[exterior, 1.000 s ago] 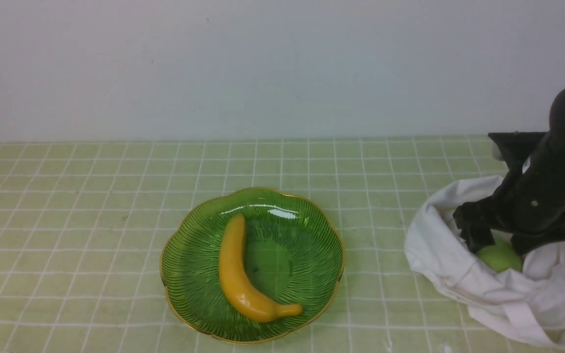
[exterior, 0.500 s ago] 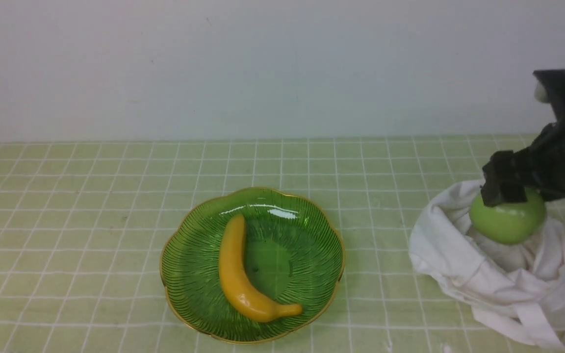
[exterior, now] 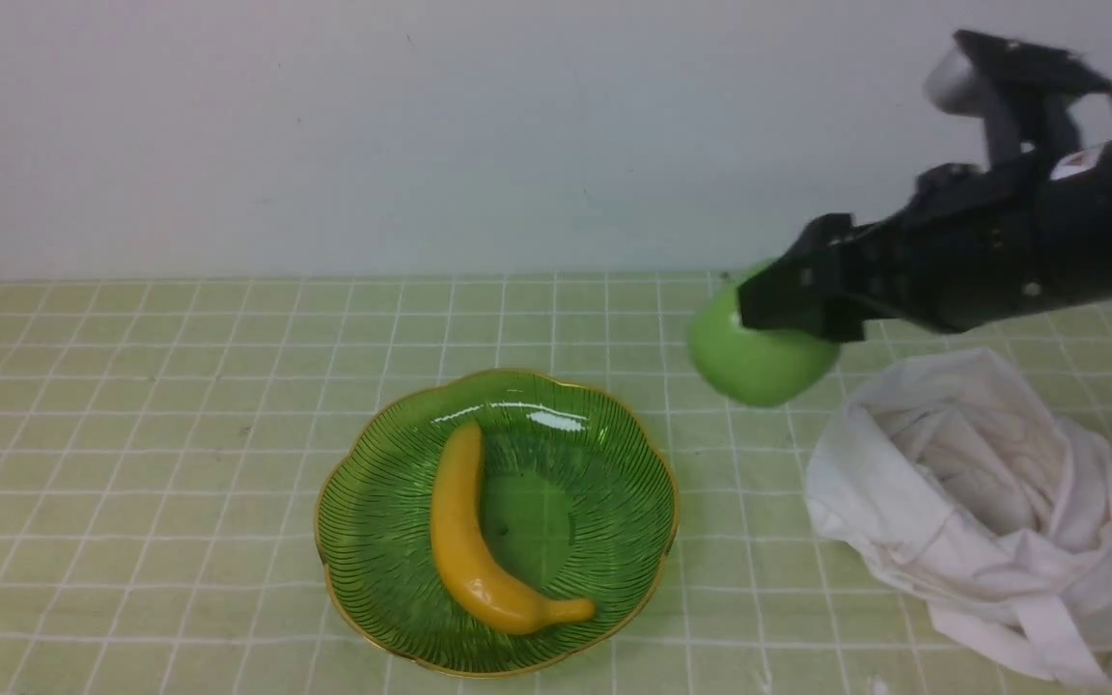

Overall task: Take the fruit out of the bag on the green coffee tablecloth and place them on the plate.
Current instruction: 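Move the fruit from the bag and place it onto the plate with the right gripper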

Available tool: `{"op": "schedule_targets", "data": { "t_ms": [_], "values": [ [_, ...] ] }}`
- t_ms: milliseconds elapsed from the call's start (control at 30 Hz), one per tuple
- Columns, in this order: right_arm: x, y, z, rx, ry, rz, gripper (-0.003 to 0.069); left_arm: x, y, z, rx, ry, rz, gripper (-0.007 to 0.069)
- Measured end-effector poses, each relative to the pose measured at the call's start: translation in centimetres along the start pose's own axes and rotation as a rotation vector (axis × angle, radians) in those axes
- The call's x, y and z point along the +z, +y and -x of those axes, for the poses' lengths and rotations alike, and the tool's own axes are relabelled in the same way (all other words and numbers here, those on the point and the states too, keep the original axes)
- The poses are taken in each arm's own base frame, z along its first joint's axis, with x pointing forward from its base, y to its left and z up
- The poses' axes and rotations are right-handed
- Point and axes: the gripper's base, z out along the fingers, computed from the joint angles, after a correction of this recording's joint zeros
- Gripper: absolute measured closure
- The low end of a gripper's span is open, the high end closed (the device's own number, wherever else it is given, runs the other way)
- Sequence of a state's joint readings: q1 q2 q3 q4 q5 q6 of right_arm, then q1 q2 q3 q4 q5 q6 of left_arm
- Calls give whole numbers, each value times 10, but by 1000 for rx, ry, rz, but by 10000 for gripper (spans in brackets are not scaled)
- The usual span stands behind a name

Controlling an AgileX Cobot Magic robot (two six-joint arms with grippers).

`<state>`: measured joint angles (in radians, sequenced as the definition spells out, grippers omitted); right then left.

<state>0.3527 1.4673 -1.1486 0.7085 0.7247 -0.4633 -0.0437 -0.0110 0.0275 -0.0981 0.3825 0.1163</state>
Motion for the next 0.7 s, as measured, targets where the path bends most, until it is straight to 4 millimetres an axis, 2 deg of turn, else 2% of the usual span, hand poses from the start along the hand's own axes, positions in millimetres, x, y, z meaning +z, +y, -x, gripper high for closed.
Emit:
{"op": "schedule_targets", "data": {
  "t_ms": [133, 300, 400, 500, 600, 700],
  "values": [
    [40, 20, -9, -44, 27, 58, 106, 0, 0, 0, 0, 0, 0, 632],
    [94, 26, -30, -34, 89, 43, 106, 0, 0, 0, 0, 0, 0, 632],
    [116, 25, -42, -24, 132, 31, 107, 0, 0, 0, 0, 0, 0, 632],
    [131, 20, -51, -7, 161, 18, 109, 0, 0, 0, 0, 0, 0, 632],
    [135, 18, -53, 3, 168, 14, 100, 0, 0, 0, 0, 0, 0, 632],
    [136, 19, -53, 16, 167, 16, 35, 0, 0, 0, 0, 0, 0, 632]
  ]
}}
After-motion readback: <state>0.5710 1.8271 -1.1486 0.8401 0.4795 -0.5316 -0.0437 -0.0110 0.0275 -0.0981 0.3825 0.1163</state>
